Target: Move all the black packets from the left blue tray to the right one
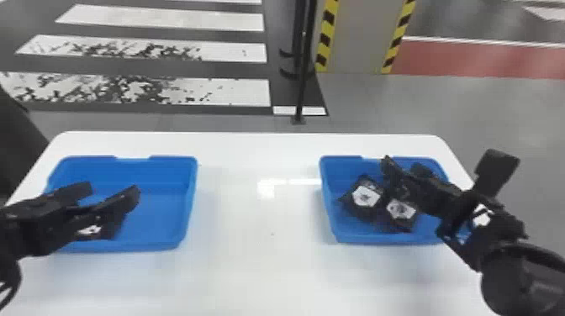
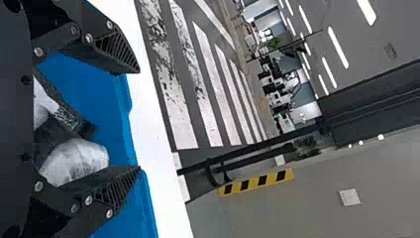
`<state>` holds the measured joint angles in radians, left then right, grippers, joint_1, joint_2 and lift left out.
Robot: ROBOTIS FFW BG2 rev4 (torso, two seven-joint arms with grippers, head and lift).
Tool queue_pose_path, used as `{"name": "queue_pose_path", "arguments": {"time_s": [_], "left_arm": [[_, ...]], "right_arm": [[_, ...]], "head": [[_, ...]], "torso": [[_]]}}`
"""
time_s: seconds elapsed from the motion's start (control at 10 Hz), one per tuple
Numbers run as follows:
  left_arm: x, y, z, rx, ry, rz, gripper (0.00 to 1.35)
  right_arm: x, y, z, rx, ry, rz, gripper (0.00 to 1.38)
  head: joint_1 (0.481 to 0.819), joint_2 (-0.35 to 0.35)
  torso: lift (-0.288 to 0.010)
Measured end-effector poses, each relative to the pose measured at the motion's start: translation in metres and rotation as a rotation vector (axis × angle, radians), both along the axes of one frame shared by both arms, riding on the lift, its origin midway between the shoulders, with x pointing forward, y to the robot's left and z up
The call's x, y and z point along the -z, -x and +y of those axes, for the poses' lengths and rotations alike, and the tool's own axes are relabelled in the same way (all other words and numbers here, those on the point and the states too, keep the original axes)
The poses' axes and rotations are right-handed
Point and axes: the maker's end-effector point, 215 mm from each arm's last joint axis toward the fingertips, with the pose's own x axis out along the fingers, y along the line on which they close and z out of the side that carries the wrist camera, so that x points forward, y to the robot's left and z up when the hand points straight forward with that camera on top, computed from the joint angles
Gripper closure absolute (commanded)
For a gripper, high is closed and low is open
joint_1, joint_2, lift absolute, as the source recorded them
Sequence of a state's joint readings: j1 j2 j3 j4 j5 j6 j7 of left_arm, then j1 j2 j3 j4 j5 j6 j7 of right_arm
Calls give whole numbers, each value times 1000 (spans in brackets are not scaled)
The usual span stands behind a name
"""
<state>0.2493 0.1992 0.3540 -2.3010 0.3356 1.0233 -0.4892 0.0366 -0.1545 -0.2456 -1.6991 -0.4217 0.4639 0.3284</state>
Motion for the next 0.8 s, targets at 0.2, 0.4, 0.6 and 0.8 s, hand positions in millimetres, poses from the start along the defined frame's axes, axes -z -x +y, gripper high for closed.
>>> {"name": "queue_pose_path", "arguments": {"time_s": [0.2, 0.4, 0.6, 0.8], "left_arm": [[15, 1, 56, -117, -127, 83, 130], [34, 9, 98, -253, -202, 188, 131], [50, 8, 118, -316, -223, 269, 133], [75, -6, 127, -335, -205, 341, 136]], "right_arm": [[-10, 20, 40, -84, -29, -15, 179], [-10, 36, 59, -133, -60, 1, 179], [-10, 41, 66, -153, -86, 9, 179], [-11, 44, 77, -175, -111, 8, 179]], "head": [[695, 56], [695, 138], [695, 168], [695, 191]], "torso": [[-140], [-140], [-140], [-140]]}}
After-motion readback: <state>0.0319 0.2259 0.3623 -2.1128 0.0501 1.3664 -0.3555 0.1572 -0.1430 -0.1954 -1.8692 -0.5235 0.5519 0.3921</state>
